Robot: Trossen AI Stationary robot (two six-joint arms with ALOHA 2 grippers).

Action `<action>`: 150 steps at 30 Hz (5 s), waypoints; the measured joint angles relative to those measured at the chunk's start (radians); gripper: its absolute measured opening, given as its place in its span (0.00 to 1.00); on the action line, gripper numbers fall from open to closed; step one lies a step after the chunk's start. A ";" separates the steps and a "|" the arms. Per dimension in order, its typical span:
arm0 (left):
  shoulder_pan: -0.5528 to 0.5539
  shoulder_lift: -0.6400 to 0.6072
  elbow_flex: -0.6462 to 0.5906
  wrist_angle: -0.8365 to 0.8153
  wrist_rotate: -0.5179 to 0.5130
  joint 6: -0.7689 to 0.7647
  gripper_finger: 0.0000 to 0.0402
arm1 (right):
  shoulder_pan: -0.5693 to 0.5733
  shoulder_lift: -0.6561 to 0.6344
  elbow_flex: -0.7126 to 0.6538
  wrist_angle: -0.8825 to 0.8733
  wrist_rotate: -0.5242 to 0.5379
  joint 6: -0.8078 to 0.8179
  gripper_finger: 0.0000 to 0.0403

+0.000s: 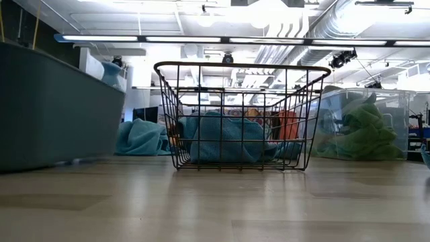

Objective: Sort microfiber towel by color & place in baskets
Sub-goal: Put the blue towel into the wire basket

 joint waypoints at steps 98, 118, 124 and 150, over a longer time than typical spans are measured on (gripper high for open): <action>0.069 -0.002 -0.169 0.231 0.121 0.891 0.03 | 0.000 0.000 0.000 -0.039 0.000 0.004 0.69; 0.121 -0.235 0.037 0.022 0.132 0.841 0.00 | 0.000 0.000 0.000 -0.047 0.000 0.000 0.69; 0.185 -0.329 0.187 -0.073 0.115 0.862 0.00 | 0.000 0.000 0.000 -0.061 0.001 0.000 0.69; 0.474 -0.605 0.612 -0.035 -0.697 1.035 0.00 | 0.000 0.000 0.000 -0.089 0.003 0.008 0.69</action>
